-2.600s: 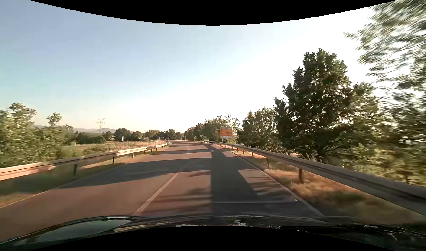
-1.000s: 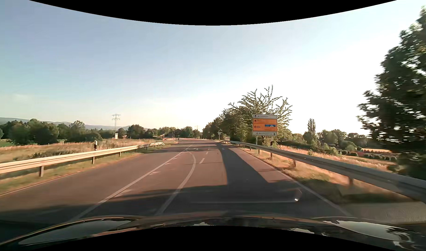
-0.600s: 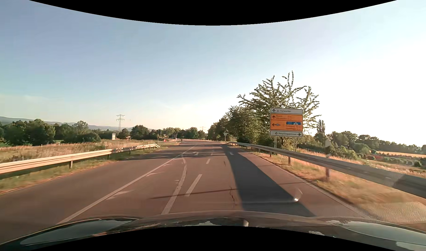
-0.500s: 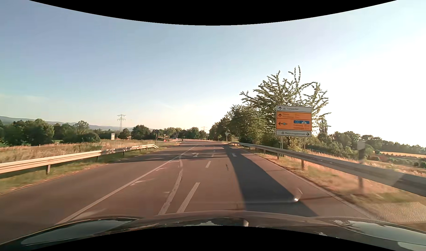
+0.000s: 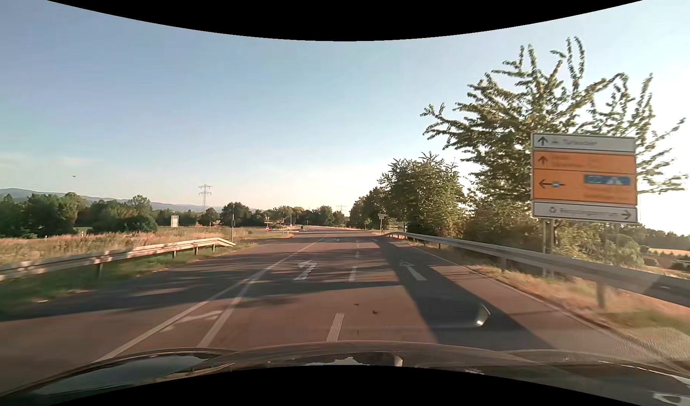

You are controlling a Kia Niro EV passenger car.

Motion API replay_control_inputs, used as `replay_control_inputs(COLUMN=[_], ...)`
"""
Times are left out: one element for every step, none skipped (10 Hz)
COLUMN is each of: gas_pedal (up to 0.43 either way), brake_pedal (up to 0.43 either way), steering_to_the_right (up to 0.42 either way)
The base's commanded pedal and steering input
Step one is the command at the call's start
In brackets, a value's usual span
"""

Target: Follow the waypoints while adhering to traffic rules and regulations

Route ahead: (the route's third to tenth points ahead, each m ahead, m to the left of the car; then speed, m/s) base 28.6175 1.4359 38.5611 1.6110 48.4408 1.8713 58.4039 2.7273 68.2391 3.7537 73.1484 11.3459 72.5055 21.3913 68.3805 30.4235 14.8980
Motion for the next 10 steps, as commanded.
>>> replay_control_inputs(gas_pedal=[0.000, 0.000, 0.000, 0.000, 0.000, 0.000, 0.000, 0.000, 0.000, 0.000], brake_pedal=[0.146, 0.152, 0.159, 0.177, 0.183, 0.195, 0.201, 0.207, 0.213, 0.213], steering_to_the_right=[-0.019, -0.018, -0.016, -0.015, -0.014, -0.012, -0.011, -0.010, -0.009, -0.009])
